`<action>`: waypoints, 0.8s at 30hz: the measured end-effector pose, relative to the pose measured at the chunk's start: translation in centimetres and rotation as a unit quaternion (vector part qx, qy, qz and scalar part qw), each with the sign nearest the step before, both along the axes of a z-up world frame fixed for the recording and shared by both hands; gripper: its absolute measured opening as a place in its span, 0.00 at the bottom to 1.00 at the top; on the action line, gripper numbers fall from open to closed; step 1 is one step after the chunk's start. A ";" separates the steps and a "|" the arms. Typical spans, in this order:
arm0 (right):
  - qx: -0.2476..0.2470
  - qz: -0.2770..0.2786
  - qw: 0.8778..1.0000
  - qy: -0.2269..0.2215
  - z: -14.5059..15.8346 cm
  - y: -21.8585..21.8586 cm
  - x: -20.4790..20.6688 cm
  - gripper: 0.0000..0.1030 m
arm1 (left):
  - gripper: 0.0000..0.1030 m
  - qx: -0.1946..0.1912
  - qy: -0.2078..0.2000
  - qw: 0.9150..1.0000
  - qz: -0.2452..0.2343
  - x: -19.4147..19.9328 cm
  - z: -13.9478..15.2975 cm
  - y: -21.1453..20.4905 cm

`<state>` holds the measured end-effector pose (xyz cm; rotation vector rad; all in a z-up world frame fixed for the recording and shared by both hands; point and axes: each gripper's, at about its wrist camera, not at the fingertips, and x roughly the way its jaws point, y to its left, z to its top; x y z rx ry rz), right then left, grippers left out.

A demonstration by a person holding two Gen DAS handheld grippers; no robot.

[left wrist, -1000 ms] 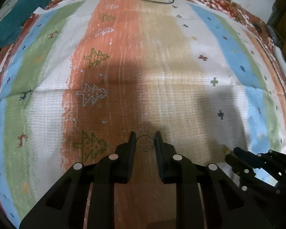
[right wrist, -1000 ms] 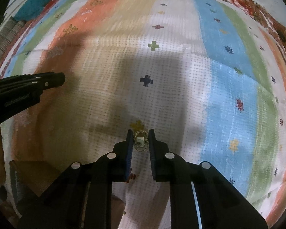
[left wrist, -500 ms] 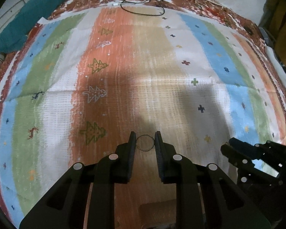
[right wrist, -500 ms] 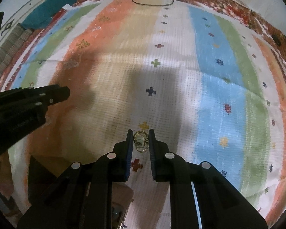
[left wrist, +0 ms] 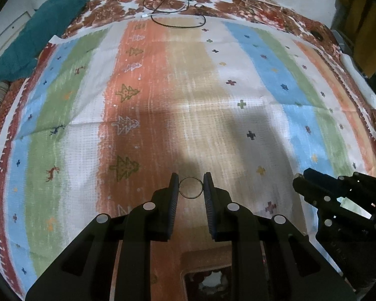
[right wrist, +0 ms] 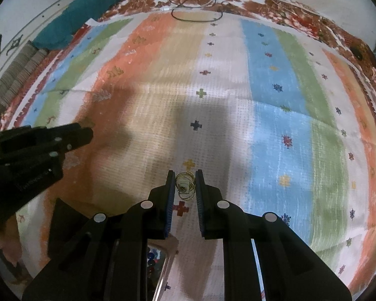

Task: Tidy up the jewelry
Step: 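Carry the silver ring and gold charm over the tin box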

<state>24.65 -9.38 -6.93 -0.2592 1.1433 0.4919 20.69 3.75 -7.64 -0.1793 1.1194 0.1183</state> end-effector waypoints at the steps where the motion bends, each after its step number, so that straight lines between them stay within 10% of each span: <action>1: 0.002 0.000 1.000 -0.002 0.2 0.0 -0.1 0.16 | 0.19 0.001 -0.002 1.000 -0.001 -0.2 0.2 -0.1; 24: 0.034 0.005 0.999 -0.035 3.5 -1.4 -3.5 0.16 | 0.19 -0.013 -0.039 0.999 -0.006 -4.8 3.4 -1.5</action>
